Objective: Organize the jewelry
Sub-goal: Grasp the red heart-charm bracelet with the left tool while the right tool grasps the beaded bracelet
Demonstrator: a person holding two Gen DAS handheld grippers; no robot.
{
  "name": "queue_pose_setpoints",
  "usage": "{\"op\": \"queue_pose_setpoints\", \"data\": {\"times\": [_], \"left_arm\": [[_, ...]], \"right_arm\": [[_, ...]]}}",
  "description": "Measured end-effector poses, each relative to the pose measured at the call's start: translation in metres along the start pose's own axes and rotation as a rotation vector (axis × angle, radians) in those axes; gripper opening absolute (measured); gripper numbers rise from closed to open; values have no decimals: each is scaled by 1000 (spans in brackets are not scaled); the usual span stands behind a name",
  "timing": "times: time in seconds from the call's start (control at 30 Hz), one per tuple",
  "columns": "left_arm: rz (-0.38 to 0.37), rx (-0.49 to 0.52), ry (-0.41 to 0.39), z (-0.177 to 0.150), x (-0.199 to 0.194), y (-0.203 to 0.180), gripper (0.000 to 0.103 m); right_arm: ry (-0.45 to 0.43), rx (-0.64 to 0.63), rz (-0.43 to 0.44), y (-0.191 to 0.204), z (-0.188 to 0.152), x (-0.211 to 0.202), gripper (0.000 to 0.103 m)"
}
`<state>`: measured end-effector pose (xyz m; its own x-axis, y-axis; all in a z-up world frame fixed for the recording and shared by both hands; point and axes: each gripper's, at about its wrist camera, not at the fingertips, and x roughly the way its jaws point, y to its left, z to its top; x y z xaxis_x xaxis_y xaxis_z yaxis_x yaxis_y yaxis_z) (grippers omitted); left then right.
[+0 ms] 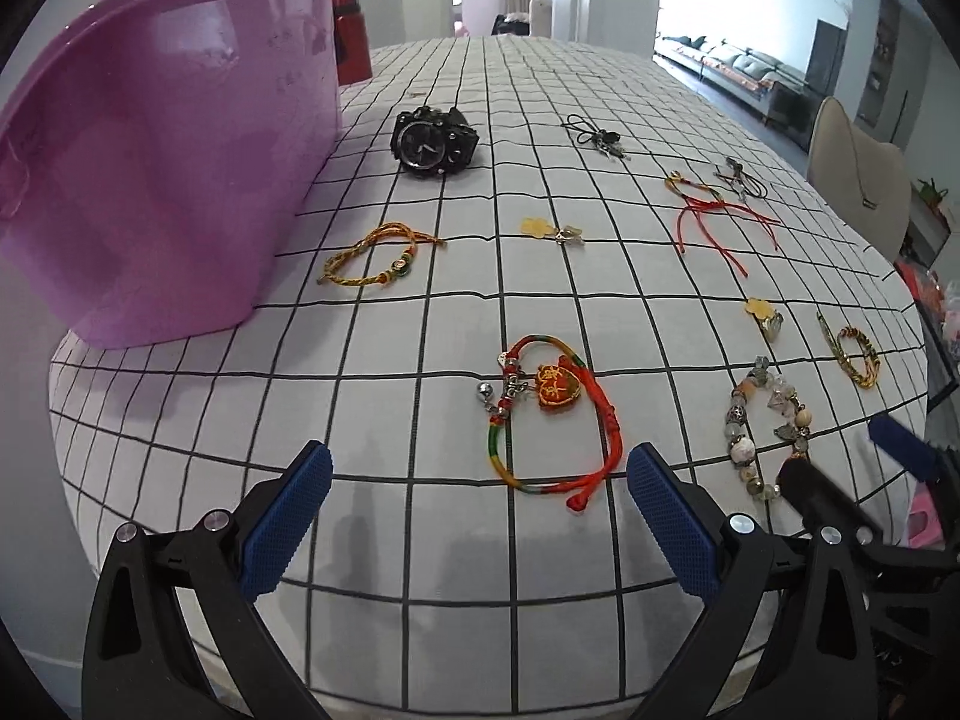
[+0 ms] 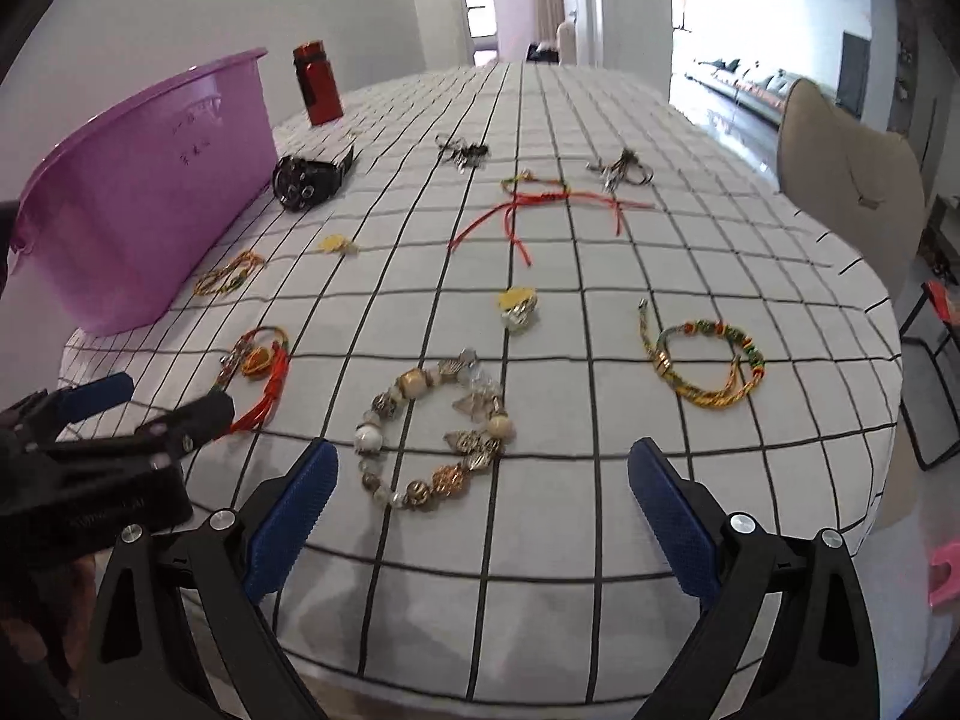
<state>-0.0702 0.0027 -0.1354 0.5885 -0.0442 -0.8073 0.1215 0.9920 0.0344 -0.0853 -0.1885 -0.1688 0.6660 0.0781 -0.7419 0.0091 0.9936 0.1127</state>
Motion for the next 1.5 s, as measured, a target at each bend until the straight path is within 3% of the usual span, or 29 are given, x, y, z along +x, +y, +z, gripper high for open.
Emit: {"op": "queue_pose_setpoints", "data": {"times": [0.27,0.67,0.93,1.0,1.5], "left_arm": [[-17,22,-31,-5,15,3,97],[-16,50,-68,-7,18,5,97],[-18,5,-11,1,24,7,98],[-49,-17,18,4,28,9,98],[-53,19,4,12,34,-3,97]], "right_arm": [[-33,-37,-49,8,-4,11,94],[-20,-59,-53,12,-7,19,94],[-14,-46,-66,10,-4,25,94],[-14,-66,-70,11,-4,26,93],[-50,-82,-62,19,-5,29,92]]}}
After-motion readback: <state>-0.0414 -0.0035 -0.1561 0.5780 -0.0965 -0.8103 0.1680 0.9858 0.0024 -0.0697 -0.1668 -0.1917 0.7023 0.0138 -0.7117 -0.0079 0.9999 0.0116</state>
